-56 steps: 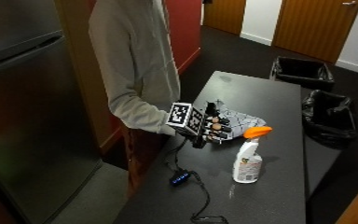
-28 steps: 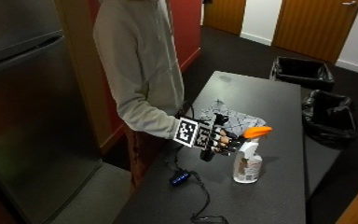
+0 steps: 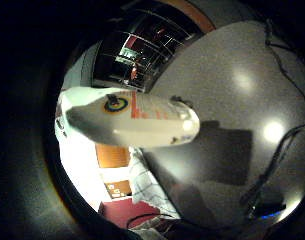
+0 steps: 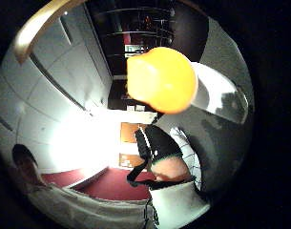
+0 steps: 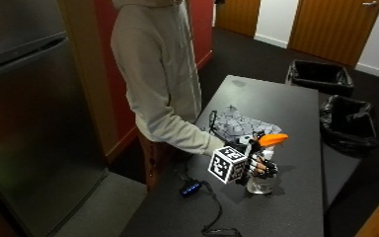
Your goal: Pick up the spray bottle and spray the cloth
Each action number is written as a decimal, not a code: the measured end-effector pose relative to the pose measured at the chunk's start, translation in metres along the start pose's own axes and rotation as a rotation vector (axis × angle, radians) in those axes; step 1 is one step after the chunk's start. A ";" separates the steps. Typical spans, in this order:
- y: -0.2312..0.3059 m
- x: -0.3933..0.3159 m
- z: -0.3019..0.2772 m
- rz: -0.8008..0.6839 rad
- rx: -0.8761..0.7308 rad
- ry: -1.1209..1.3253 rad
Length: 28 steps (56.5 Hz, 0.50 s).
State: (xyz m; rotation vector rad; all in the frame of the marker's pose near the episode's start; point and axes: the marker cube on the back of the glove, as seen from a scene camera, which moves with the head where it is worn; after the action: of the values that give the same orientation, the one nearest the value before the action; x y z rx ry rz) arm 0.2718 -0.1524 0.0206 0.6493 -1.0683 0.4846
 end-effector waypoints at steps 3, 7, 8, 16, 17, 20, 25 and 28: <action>-0.007 0.000 0.010 0.003 -0.001 -0.029; -0.017 -0.002 0.020 0.002 -0.001 -0.055; -0.019 -0.002 0.022 0.003 -0.001 -0.059; -0.031 -0.009 0.031 0.032 0.006 -0.043; -0.032 -0.010 0.031 0.036 0.006 -0.037; -0.035 -0.012 0.033 0.044 0.008 -0.025; -0.039 -0.015 0.039 0.051 -0.004 -0.008; -0.042 -0.018 0.045 0.045 -0.023 0.010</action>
State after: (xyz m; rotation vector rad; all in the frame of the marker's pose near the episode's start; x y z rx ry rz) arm 0.2631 -0.2144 0.0089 0.6030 -1.0798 0.5127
